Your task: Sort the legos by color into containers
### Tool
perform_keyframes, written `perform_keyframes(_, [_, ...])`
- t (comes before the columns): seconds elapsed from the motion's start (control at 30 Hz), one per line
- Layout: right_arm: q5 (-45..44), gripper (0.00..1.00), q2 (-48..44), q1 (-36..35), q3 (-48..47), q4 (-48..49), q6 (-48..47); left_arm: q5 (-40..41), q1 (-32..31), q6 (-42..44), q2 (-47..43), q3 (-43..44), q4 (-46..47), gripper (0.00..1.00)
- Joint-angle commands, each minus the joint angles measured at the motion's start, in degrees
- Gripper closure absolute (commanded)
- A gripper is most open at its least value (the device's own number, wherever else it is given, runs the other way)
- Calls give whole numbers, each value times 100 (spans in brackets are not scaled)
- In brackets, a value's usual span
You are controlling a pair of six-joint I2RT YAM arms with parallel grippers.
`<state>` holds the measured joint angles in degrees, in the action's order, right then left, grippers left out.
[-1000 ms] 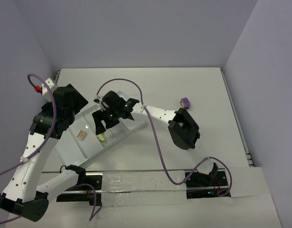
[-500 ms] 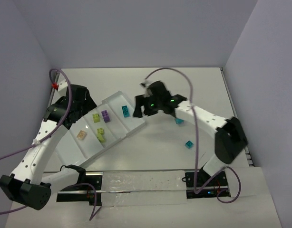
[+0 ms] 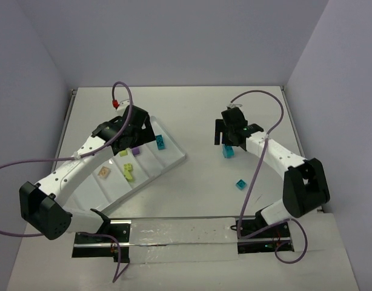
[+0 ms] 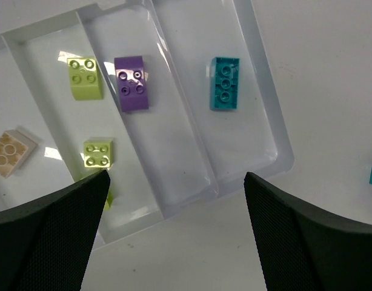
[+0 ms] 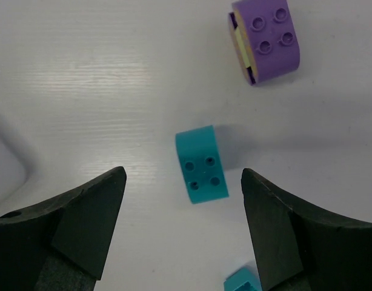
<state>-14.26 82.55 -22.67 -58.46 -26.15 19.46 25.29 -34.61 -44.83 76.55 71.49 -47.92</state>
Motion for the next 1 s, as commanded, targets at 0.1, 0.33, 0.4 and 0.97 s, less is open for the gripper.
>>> perform_keyframes(0.1, [-497, 15, 606, 139, -225, -283, -181, -17, -108, -36, -25, 335, 212, 1])
perform_keyframes(0.33, [-72, 30, 868, 219, -209, -207, -197, -51, -108, -34, 9, 296, 221, 1])
perform_keyframes(0.4, [-25, 39, 912, 228, -183, -172, -197, -42, -108, -34, -9, 304, 204, 1])
perform_keyframes(0.97, [1694, 95, -255, 228, -334, 173, -65, -578, -104, 304, -324, 84, 640, 1])
